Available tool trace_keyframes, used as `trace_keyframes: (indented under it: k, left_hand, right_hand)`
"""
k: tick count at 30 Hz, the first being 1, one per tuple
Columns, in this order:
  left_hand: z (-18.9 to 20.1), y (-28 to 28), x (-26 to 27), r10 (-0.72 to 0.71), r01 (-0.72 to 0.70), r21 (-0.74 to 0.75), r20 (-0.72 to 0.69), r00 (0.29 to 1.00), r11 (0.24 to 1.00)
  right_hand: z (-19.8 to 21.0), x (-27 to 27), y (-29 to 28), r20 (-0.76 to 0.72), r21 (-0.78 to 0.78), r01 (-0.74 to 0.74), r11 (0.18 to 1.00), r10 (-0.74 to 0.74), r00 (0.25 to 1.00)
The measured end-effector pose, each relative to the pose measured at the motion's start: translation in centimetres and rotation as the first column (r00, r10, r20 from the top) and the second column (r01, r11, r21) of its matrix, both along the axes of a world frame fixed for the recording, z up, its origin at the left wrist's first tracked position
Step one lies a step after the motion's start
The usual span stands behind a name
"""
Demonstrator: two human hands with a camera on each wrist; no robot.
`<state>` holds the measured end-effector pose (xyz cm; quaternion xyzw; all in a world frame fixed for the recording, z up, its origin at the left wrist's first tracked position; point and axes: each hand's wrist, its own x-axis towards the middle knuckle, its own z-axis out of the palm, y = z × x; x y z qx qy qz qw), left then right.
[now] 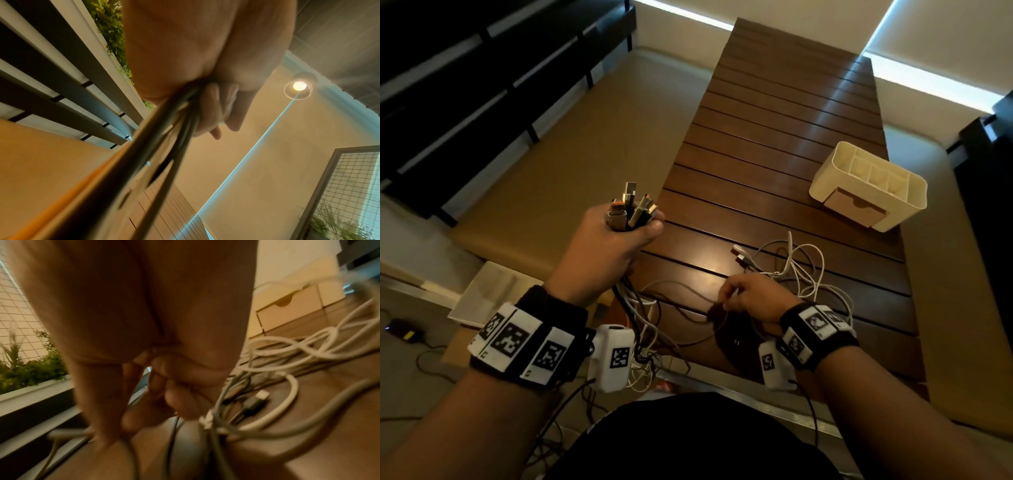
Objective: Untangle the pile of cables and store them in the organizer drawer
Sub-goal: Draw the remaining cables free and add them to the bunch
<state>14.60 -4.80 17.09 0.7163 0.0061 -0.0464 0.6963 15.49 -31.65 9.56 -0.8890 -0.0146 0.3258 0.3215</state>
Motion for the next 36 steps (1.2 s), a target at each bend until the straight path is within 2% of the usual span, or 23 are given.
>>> trace_keyframes:
  k: [3, 5, 8, 11, 15, 16, 19, 21, 23, 25, 28, 31, 33, 36]
  left_hand:
    - [0.0, -0.3, 0.6, -0.008, 0.008, -0.015, 0.003, 1.000, 1.000]
    - [-0.1, -0.9, 1.0, -0.020, 0.020, -0.030, -0.002, 1.000, 0.999]
    - [-0.3, -2.2, 1.2, -0.045, 0.045, -0.034, -0.004, 0.999, 0.998]
    - [-0.2, -3.3, 1.4, -0.085, 0.085, -0.013, 0.003, 0.996, 0.996]
    - [0.3, -3.7, 1.2, -0.108, 0.108, 0.015, 0.019, 0.994, 0.994]
    - [0.4, -3.7, 1.2, -0.102, 0.102, 0.025, 0.023, 0.994, 0.995]
    - [0.6, -3.8, 0.9, -0.082, 0.081, 0.042, 0.034, 0.996, 0.996]
    - [0.7, -4.0, 0.6, -0.072, 0.071, 0.032, 0.037, 0.997, 0.997]
    - [0.9, -4.3, 0.3, -0.064, 0.063, 0.024, 0.038, 0.997, 0.998]
    - [1.3, -4.7, -0.1, -0.055, 0.054, 0.019, 0.036, 0.998, 0.998]
    - [1.6, -4.9, -0.6, -0.030, 0.030, 0.008, 0.035, 0.999, 1.000]
    - [1.8, -5.1, -1.0, -0.011, 0.010, 0.020, 0.040, 0.999, 1.000]
    - [2.1, -5.3, -1.3, 0.001, -0.002, 0.021, 0.044, 0.999, 1.000]
    - [2.6, -5.9, -1.7, 0.021, -0.023, 0.030, 0.050, 0.998, 0.999]
  right_hand:
    - [1.3, -1.1, -2.0, -0.190, -0.115, -0.174, 0.978, 0.151, 0.970]
    - [1.6, -1.5, -3.1, -0.201, -0.119, -0.115, 0.986, 0.089, 0.975]
    - [0.8, -1.1, -4.0, -0.027, 0.017, 0.159, 0.987, -0.159, 0.987]
    - [-0.9, -0.3, -4.6, 0.190, 0.037, 0.347, 0.937, -0.347, 0.918]
    - [-2.7, 0.2, -5.9, 0.274, -0.223, 0.361, 0.906, -0.297, 0.915]
    - [-2.6, 0.3, -6.1, 0.294, -0.243, 0.372, 0.896, -0.297, 0.909]
    - [-1.4, 0.4, -5.3, 0.385, -0.104, 0.388, 0.916, -0.322, 0.865]
    - [-0.8, 0.5, -3.9, 0.385, -0.004, 0.299, 0.954, -0.275, 0.881]
    - [-0.8, 0.6, -2.0, 0.311, 0.006, 0.120, 0.993, -0.115, 0.943]
    - [-1.6, 0.5, -0.2, 0.169, -0.052, -0.072, 0.996, 0.080, 0.982]
    - [-2.7, 0.2, 1.3, 0.110, -0.180, -0.276, 0.944, 0.298, 0.948]
    - [-2.9, -0.1, 0.9, 0.132, -0.183, -0.314, 0.931, 0.340, 0.931]
    - [-2.7, 0.0, 0.0, 0.056, -0.198, -0.406, 0.892, 0.424, 0.904]
    - [-1.8, 0.4, -1.7, -0.110, -0.080, -0.485, 0.871, 0.476, 0.873]
